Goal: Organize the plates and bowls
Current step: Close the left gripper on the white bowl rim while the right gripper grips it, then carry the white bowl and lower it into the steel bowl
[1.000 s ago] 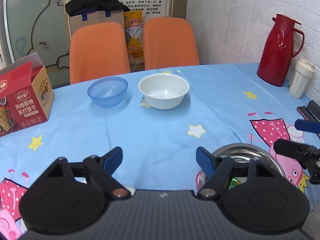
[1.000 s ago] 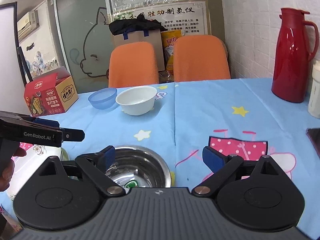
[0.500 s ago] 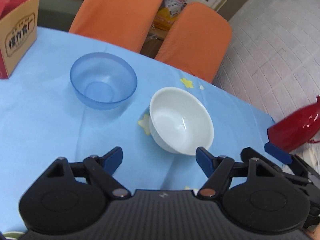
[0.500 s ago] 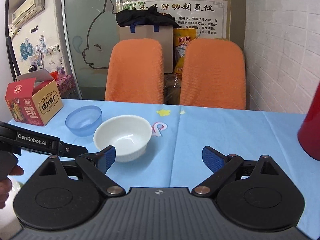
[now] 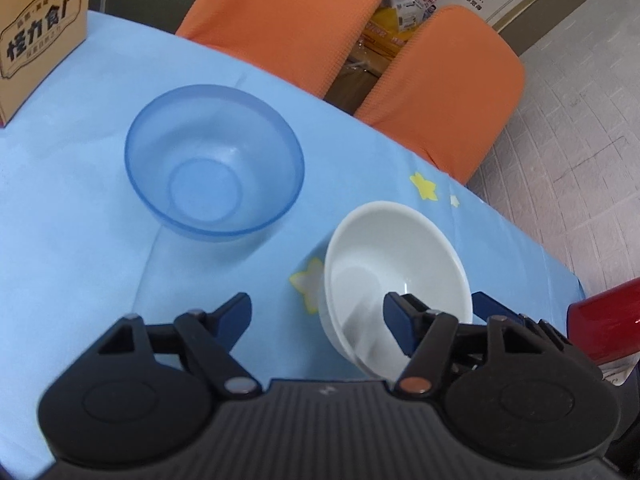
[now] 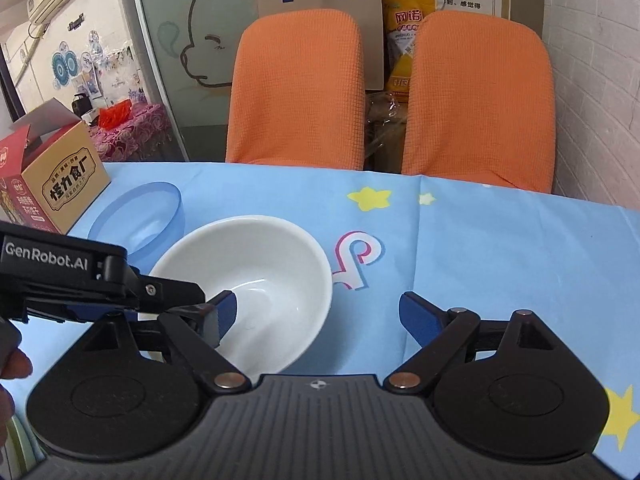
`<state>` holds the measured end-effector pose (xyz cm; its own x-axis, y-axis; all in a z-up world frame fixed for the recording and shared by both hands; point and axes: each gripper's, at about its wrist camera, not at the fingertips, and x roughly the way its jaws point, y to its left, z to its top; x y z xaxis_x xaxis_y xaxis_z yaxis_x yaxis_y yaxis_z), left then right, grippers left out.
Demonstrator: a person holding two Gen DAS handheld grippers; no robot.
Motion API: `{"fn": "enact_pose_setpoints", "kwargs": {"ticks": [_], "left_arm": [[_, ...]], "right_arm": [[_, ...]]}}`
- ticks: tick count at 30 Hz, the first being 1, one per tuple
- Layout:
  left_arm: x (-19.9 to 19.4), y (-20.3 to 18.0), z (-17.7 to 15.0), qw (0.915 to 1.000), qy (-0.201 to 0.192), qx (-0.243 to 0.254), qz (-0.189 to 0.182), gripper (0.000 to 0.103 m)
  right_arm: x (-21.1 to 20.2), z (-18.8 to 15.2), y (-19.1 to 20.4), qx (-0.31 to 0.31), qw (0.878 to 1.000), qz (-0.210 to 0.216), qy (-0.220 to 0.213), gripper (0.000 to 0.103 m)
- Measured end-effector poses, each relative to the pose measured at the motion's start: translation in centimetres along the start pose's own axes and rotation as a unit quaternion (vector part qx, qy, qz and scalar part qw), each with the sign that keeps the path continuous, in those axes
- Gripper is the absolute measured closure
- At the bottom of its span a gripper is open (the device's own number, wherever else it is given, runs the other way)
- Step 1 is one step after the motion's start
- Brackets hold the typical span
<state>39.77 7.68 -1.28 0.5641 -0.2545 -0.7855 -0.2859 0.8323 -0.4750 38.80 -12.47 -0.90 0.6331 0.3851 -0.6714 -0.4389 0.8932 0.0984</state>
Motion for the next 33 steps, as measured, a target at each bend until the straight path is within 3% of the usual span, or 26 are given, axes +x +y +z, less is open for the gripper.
{"fn": "enact_pose_setpoints", "kwargs": {"ticks": [2,3,5,6,7,8,10,17,22,28,33], "left_arm": [[0.2,-0.1,0.0,1.0000,-0.001,0.001,0.001,0.041],[0.1,-0.1,-0.1,1.0000,-0.002,0.006,0.005,0.047],[0.2,-0.3,-0.2,0.9999,-0.002,0.012,0.002,0.068],[0.4,-0.2,-0.2,0.9999,0.009,0.012,-0.005,0.086],[0.4,-0.2,-0.3,0.9998,0.011,0.016,-0.007,0.090],[0.3,-0.4,-0.4,0.9996,0.010,0.025,-0.002,0.090],[0.0,-0.6,-0.7,0.9992,0.011,0.040,0.001,0.091],[-4.1,-1.8,-2.7,0.9966,-0.006,0.082,-0.004,0.091],[-8.4,-3.0,-6.6,0.9930,-0.019,0.114,-0.022,0.090],[-11.4,-2.8,-14.0,0.9873,0.013,0.148,-0.056,0.090],[-12.9,-3.3,-18.9,0.9773,0.020,0.205,-0.050,0.090]], "right_arm": [[0.6,0.1,0.5,-0.013,1.000,0.001,0.008,0.000],[0.9,0.0,0.6,-0.017,1.000,0.003,0.012,0.000],[1.4,0.0,0.8,-0.021,1.000,0.010,0.019,0.000],[1.5,0.0,0.9,-0.026,0.999,0.014,0.019,0.000],[1.5,-0.1,1.0,-0.035,0.999,0.023,0.020,0.017],[1.6,-0.3,1.3,-0.042,0.999,0.025,0.025,0.039],[1.4,-0.4,1.5,-0.045,0.998,0.035,0.024,0.047],[-2.3,-0.7,2.8,-0.068,0.997,0.030,-0.006,0.048],[-7.3,-2.3,4.2,-0.081,0.996,0.019,-0.038,0.048],[-14.0,-8.1,5.3,-0.051,0.997,-0.006,-0.066,0.048],[-17.7,-13.4,6.7,-0.016,0.997,-0.033,-0.075,0.044]]}}
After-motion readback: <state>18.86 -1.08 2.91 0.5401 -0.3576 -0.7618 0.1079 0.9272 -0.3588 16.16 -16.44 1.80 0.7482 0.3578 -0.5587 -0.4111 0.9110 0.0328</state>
